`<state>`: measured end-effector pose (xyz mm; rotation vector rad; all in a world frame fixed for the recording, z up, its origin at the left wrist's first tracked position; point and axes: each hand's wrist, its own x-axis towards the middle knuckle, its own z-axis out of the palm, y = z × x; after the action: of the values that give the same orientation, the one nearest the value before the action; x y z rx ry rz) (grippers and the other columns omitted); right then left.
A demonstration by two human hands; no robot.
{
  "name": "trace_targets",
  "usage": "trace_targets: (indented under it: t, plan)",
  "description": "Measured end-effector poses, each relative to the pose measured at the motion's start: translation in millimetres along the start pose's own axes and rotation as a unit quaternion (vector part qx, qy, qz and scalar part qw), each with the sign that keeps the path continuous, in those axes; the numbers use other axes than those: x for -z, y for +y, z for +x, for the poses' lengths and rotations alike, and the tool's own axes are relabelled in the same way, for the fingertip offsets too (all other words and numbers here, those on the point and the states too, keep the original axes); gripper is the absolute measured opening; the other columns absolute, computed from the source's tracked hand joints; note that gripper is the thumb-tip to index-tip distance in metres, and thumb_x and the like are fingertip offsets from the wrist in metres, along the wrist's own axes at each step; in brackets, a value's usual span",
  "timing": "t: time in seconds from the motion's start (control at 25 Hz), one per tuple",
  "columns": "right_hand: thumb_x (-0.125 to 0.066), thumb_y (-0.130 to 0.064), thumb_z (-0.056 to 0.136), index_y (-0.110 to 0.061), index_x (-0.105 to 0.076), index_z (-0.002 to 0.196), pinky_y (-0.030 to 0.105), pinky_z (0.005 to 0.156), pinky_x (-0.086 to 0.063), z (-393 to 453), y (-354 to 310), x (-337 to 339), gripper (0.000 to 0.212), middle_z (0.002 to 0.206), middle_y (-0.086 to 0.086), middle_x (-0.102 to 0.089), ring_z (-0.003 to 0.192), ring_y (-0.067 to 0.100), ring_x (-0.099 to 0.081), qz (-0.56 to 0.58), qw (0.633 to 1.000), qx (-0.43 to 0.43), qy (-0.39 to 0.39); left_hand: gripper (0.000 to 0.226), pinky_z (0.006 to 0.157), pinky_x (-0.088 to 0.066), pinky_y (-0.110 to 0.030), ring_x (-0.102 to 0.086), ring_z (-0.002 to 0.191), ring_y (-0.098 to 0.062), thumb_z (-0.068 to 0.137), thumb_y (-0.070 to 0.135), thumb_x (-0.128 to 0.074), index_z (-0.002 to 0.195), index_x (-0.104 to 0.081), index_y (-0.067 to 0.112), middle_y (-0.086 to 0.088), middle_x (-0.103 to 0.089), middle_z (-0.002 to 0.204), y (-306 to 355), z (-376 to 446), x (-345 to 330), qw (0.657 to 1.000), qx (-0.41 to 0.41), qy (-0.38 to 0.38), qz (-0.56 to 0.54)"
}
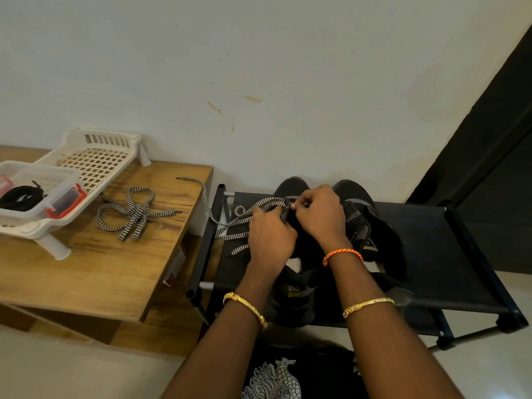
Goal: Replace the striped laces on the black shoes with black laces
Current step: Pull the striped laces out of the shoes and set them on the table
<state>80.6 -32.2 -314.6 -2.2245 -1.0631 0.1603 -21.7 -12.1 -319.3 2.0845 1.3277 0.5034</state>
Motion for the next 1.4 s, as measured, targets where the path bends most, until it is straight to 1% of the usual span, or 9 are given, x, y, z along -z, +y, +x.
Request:
trace_targets:
  t: [0.16, 0.36, 0.44, 0.52, 0.6, 0.72, 1.08, 1.28, 1.4]
  plan:
    - [-0.061, -0.011, 0.084, -0.012, -0.064, 0.071, 0.035, 0.074, -0.053, 8.8, 7.8, 4.0, 0.013, 0.086, 0.009, -0.065, 0.082, 0.024, -0.062, 0.214, 0.963, -0.152, 0.058, 0.04, 0.095, -0.044, -0.042, -0.049, 0.111, -0.035, 0.091, 0.01, -0.045, 0.13, -0.052, 0.013, -0.017, -0.041, 0.126, 1.6, -2.2, -1.0, 1.0, 0.004, 0.005, 0.013]
    - [-0.044, 0.003, 0.089, -0.009, -0.051, 0.068, 0.016, 0.04, -0.044, 14.7, 7.4, 5.5, 0.026, 0.065, 0.004, -0.053, 0.056, 0.012, -0.051, 0.534, 0.76, -0.365, 0.069, 0.037, 0.1, -0.037, -0.045, -0.036, 0.124, -0.031, 0.093, 0.013, -0.045, 0.129, -0.053, 0.018, -0.012, -0.037, 0.132, 2.3, -2.4, -4.1, 0.999, 0.034, 0.013, 0.012]
    - [-0.041, 0.002, 0.088, -0.009, -0.053, 0.078, 0.02, 0.045, -0.047, 15.0, 6.8, 5.6, 0.019, 0.074, 0.005, -0.055, 0.064, 0.017, -0.055, 0.495, 0.8, -0.333, 0.069, 0.036, 0.097, -0.036, -0.036, -0.04, 0.121, -0.028, 0.093, 0.013, -0.045, 0.128, -0.054, 0.017, -0.013, -0.041, 0.128, 0.3, -1.4, -4.1, 0.999, 0.032, 0.005, -0.038]
    - [-0.048, -0.005, 0.084, -0.017, -0.058, 0.089, 0.029, 0.068, -0.05, 13.2, 7.0, 7.5, 0.017, 0.09, 0.004, -0.059, 0.085, 0.022, -0.057, 0.313, 0.93, -0.185, 0.06, 0.036, 0.091, -0.035, -0.026, -0.047, 0.115, -0.025, 0.092, 0.01, -0.045, 0.125, -0.057, 0.015, -0.013, -0.048, 0.123, -1.6, -1.2, -2.7, 0.995, 0.02, -0.008, -0.092]
    - [-0.056, -0.016, 0.082, -0.021, -0.067, 0.095, 0.036, 0.092, -0.039, 7.4, 6.1, 7.0, 0.018, 0.113, 0.005, -0.055, 0.112, 0.024, -0.046, 0.072, 0.997, -0.014, 0.004, 0.036, 0.092, -0.041, -0.03, -0.052, 0.11, -0.028, 0.09, 0.008, -0.044, 0.123, -0.059, 0.014, -0.013, -0.056, 0.119, -2.2, -0.7, -0.6, 0.993, 0.013, -0.023, -0.118]
    - [-0.062, -0.024, 0.083, -0.024, -0.064, 0.114, 0.045, 0.104, -0.024, -1.2, 1.0, 1.1, 0.031, 0.134, 0.007, -0.04, 0.13, 0.027, -0.026, -0.102, 0.991, 0.035, -0.082, 0.036, 0.091, -0.046, -0.04, -0.056, 0.105, -0.03, 0.09, 0.007, -0.044, 0.122, -0.06, 0.014, -0.014, -0.062, 0.114, 0.1, -2.6, 1.0, 0.992, 0.012, -0.022, -0.128]
    - [-0.061, -0.02, 0.087, -0.02, -0.07, 0.096, 0.045, 0.102, -0.029, -6.6, -5.4, -2.2, 0.013, 0.136, 0.007, -0.038, 0.13, 0.026, -0.029, -0.065, 0.996, 0.017, -0.055, 0.042, 0.092, -0.046, -0.036, -0.056, 0.11, -0.029, 0.088, 0.0, -0.045, 0.126, -0.058, 0.011, -0.013, -0.06, 0.12, 3.0, -6.8, 1.5, 0.99, 0.014, -0.004, -0.138]
    - [-0.061, -0.012, 0.086, -0.016, -0.06, 0.076, 0.041, 0.106, -0.024, -6.2, 0.6, 3.4, 0.01, 0.134, 0.002, -0.033, 0.13, 0.021, -0.028, 0.1, 0.992, 0.005, -0.075, 0.036, 0.07, -0.038, -0.025, -0.058, 0.09, -0.021, 0.089, 0.001, -0.045, 0.117, -0.062, 0.015, -0.01, -0.065, 0.106, 3.4, -8.6, -1.5, 0.991, 0.017, 0.027, -0.133]
    - [-0.056, -0.004, 0.089, -0.017, -0.055, 0.073, 0.034, 0.095, -0.041, -3.6, -1.3, 19.9, 0.021, 0.109, 0.002, -0.05, 0.107, 0.015, -0.053, 0.291, 0.956, -0.03, -0.036, 0.039, 0.071, -0.037, -0.023, -0.06, 0.095, -0.026, 0.087, -0.002, -0.044, 0.116, -0.062, 0.016, -0.009, -0.065, 0.103, 4.7, -9.0, -2.5, 0.991, 0.025, 0.043, -0.122]
